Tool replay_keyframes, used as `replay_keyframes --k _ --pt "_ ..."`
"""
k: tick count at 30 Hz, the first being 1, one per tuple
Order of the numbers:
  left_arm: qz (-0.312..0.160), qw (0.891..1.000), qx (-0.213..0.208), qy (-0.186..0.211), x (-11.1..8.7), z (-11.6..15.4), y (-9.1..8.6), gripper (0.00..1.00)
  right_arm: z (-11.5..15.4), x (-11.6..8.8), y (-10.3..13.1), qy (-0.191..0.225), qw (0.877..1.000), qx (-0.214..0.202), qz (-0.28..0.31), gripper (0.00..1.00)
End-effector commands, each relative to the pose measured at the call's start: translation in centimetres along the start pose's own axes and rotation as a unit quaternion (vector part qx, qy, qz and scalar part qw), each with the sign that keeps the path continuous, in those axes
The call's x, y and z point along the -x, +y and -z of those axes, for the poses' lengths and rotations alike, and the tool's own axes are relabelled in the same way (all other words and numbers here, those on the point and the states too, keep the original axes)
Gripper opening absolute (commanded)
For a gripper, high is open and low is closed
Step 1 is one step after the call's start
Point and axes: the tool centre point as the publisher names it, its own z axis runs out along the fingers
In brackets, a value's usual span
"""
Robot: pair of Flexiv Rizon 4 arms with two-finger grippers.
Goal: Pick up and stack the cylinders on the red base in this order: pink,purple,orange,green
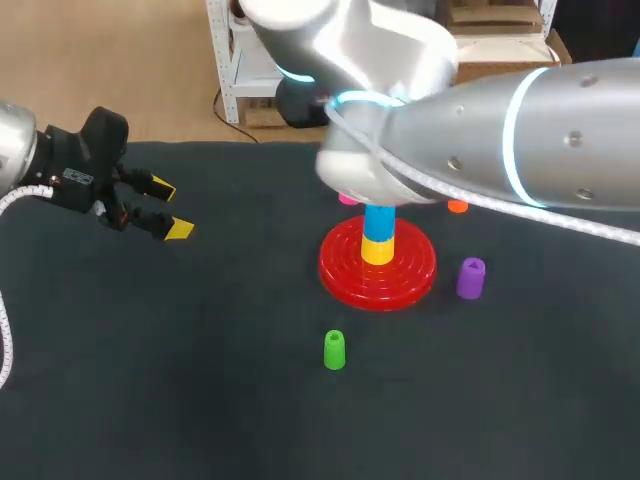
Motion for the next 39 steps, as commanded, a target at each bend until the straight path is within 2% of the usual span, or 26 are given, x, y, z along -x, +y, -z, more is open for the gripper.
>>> replay_keyframes --k 1,4,10,14,20,22,26,39 --pt "0.0 1.0 0.0 -0.001 -0.1 0.0 0.0 1.0 -0.7 -0.3 -0.8 -0.041 0.908 0.418 -0.008 1.0" --pt "0.0 1.0 0.0 -0.001 -0.1 0.0 0.0 1.0 -0.9 -0.6 -0.8 -0.077 0.901 0.426 -0.014 1.0" --pt "0.0 1.0 0.0 -0.001 -0.1 0.0 0.0 1.0 -1.1 -1.1 -0.1 -0.098 0.898 0.429 -0.013 1.0" --pt "0.0 1.0 0.0 -0.001 -0.1 0.0 0.0 1.0 -0.8 -1.2 0.6 -0.095 0.9 0.425 -0.009 1.0" --pt "0.0 1.0 0.0 -0.001 -0.1 0.0 0.0 1.0 0.2 -0.7 2.4 -0.072 0.914 0.399 0.008 1.0" --pt "0.0 1.0 0.0 -0.001 -0.1 0.0 0.0 1.0 0.3 -0.5 3.0 -0.071 0.921 0.382 0.007 1.0" --pt "0.0 1.0 0.0 -0.001 -0.1 0.0 0.0 1.0 -0.2 -0.2 3.6 -0.072 0.927 0.367 0.001 1.0" --pt "0.0 1.0 0.0 -0.001 -0.1 0.0 0.0 1.0 -3.6 1.8 3.2 -0.057 0.916 0.398 0.015 1.0"
